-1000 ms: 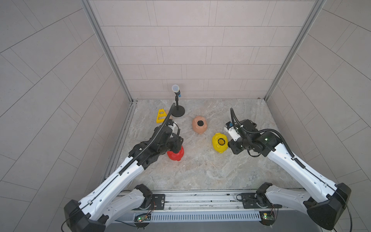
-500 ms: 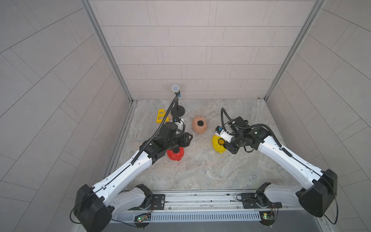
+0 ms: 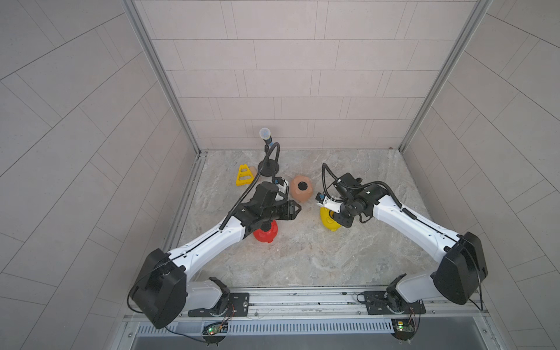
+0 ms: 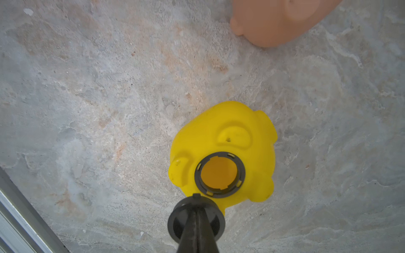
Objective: Close piggy banks
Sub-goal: Insert the knob into the piggy bank.
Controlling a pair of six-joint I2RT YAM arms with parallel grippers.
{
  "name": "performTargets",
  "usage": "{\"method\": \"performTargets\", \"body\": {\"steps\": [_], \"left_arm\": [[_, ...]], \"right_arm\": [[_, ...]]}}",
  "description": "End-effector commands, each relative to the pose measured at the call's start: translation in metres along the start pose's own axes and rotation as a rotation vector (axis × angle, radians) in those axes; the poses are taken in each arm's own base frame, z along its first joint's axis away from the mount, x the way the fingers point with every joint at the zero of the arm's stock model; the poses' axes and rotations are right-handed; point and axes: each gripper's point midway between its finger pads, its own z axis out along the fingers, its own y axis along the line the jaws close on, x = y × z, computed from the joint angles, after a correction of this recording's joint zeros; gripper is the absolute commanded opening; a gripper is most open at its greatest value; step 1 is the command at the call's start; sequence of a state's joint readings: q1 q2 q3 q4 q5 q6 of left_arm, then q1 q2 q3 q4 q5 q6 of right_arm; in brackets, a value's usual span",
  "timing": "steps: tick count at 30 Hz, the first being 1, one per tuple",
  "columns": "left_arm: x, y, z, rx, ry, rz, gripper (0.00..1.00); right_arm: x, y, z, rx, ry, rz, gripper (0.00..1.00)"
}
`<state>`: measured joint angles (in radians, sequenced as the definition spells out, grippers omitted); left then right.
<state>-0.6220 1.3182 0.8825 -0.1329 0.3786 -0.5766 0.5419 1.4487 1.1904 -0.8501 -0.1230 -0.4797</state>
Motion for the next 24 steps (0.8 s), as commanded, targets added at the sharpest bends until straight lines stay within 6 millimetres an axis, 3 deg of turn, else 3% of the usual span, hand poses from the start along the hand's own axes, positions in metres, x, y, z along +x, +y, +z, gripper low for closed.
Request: {"method": "performTargets", "body": {"steps": [1, 24], "left_arm": [[-0.014, -0.019, 0.003, 0.071, -0.018, 0.016, 0.56], [-0.009, -0.024, 0.05, 0.158, 0.089, -0.02, 0.56]], "right_arm": [[-0.003, -0.008, 0.002, 0.018, 0.006, -0.054, 0.0], [-0.005, -0.023, 0.023, -0.002, 0.026, -0.082, 0.0]]}}
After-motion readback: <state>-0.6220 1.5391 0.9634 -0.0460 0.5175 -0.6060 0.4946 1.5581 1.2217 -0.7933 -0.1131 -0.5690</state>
